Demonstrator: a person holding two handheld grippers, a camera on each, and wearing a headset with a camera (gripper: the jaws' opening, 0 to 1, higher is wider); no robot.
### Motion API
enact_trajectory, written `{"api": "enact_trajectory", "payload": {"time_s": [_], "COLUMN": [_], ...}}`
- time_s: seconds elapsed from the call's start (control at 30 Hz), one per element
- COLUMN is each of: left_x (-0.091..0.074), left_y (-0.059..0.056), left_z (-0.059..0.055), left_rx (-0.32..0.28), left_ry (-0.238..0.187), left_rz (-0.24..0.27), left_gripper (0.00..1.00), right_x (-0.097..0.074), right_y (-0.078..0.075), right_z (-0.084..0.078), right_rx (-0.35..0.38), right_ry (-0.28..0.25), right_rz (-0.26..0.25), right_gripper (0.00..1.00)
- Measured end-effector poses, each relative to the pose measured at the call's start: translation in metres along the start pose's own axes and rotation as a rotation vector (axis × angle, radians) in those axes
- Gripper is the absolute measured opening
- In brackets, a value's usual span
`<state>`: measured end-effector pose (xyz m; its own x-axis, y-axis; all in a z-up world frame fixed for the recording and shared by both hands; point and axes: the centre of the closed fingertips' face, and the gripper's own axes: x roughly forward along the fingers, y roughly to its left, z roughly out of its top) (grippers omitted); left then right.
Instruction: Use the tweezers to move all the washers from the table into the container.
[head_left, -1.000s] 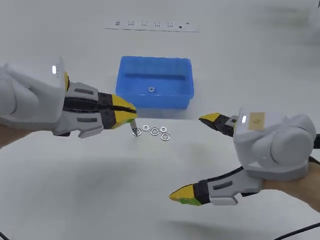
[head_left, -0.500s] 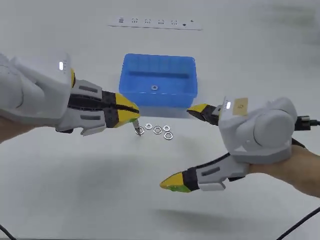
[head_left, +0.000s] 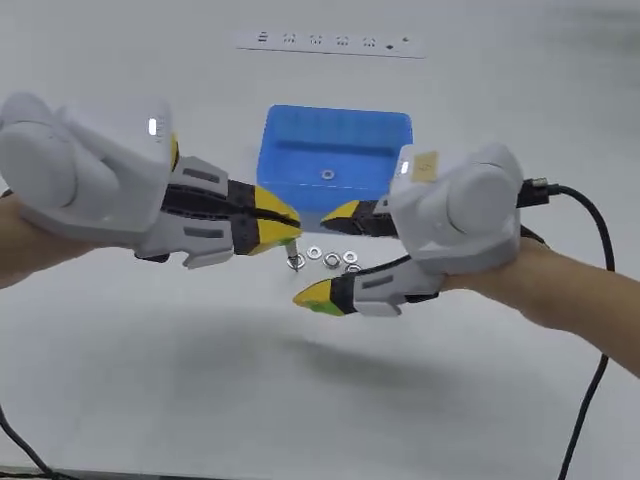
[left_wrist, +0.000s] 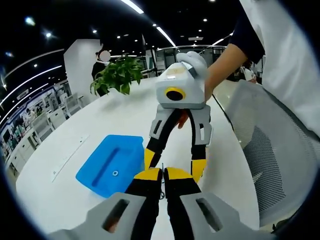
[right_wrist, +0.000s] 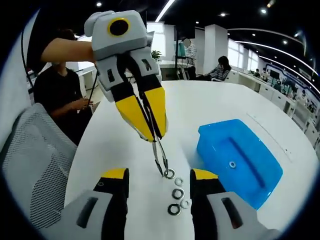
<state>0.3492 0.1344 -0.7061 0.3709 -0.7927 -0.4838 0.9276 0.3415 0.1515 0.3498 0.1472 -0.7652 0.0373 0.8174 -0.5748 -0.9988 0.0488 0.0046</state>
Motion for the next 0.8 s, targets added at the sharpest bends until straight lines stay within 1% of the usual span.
{"api": "enact_trajectory", "payload": {"time_s": [0.2,0.4,0.47,0.57,0.7,0.73,0.8], "left_x": [0.0,0.0,0.0,0.002,0.004,0.004,0.004], "left_y": [0.001,0.001,-0.001,-0.002,-0.003,-0.002,-0.002], "left_z": [-0.001,-0.001,-0.001,-0.001,-0.002,-0.002,-0.002], "left_rx": [-0.002,0.004,0.004,0.0,0.002,0.005,0.007], "left_ry": [0.002,0.012,0.013,0.01,0.012,0.014,0.017], "left_rz": [0.002,-0.002,-0.006,-0.01,-0.014,-0.013,-0.012], "left_gripper": [0.06,0.06,0.06,0.06,0.06,0.06,0.06], "right_x": [0.011,0.016,0.017,0.018,0.02,0.021,0.025], "right_y": [-0.005,-0.002,0.001,0.004,0.004,0.004,0.002], "right_z": [0.003,0.002,0.005,0.006,0.006,0.005,0.0], "right_rx": [-0.023,-0.041,-0.054,-0.07,-0.096,-0.092,-0.102], "right_ry": [-0.011,-0.006,-0.018,-0.014,-0.002,0.003,0.036], "right_rz": [0.017,0.067,0.088,0.107,0.115,0.116,0.109], "right_gripper": [0.29,0.2,0.16,0.15,0.13,0.12,0.12]}}
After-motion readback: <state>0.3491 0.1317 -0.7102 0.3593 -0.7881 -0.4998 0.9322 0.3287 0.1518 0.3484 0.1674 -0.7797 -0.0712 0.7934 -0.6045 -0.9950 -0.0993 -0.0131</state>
